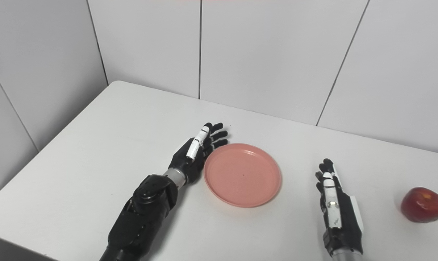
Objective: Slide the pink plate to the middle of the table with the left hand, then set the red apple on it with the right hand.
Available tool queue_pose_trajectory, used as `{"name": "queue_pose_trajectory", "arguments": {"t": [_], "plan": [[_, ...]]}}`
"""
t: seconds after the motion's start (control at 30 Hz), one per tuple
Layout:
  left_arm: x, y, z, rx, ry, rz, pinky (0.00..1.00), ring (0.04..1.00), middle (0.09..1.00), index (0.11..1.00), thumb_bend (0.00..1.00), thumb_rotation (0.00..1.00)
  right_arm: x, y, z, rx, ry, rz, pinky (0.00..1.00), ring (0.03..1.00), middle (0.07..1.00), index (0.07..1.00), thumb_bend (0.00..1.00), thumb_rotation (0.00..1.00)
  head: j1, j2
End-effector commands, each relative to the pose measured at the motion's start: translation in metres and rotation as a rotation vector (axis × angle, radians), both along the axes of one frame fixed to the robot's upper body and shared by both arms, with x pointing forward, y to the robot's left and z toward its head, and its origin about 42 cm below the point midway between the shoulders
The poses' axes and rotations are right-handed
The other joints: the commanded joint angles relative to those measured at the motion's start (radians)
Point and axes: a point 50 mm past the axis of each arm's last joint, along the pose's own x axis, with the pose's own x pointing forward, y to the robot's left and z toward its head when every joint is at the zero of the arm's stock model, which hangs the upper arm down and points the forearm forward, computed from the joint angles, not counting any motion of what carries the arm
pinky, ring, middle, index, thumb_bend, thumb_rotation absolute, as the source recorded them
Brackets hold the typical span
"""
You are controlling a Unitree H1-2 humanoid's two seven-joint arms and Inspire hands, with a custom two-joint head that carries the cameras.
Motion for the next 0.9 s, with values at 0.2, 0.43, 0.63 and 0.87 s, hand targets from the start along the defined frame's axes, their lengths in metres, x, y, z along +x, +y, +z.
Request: {"name": "queue_pose_trajectory", "arguments": {"t": [0.2, 0.43, 0.63, 0.87], "plan": [[-0.005, -0.024, 0.007, -0.032, -0.010, -0.055, 0.89, 0.899, 0.904, 0.894, 0.35, 1.00, 0.007, 0.010, 0.019, 0.016, -0.065, 0.022, 1.00, 0.968, 0.973, 0.978, 0.19, 1.00, -0.041, 0.010], [-0.009, -0.023, 0.003, -0.044, -0.002, -0.051, 0.90, 0.904, 0.905, 0.899, 0.37, 1.00, 0.007, 0.014, 0.018, 0.024, -0.059, 0.018, 1.00, 0.960, 0.969, 0.976, 0.19, 1.00, -0.098, 0.023], [-0.011, -0.020, 0.001, -0.048, 0.001, -0.036, 0.89, 0.898, 0.903, 0.892, 0.36, 1.00, 0.009, 0.017, 0.017, 0.047, -0.055, 0.014, 1.00, 0.969, 0.981, 0.989, 0.19, 1.00, -0.140, 0.031], [-0.013, -0.019, -0.002, -0.060, 0.002, -0.030, 0.89, 0.901, 0.907, 0.895, 0.36, 1.00, 0.010, 0.014, 0.020, 0.016, -0.054, 0.000, 1.00, 0.969, 0.977, 0.977, 0.21, 1.00, -0.193, 0.037]]}}
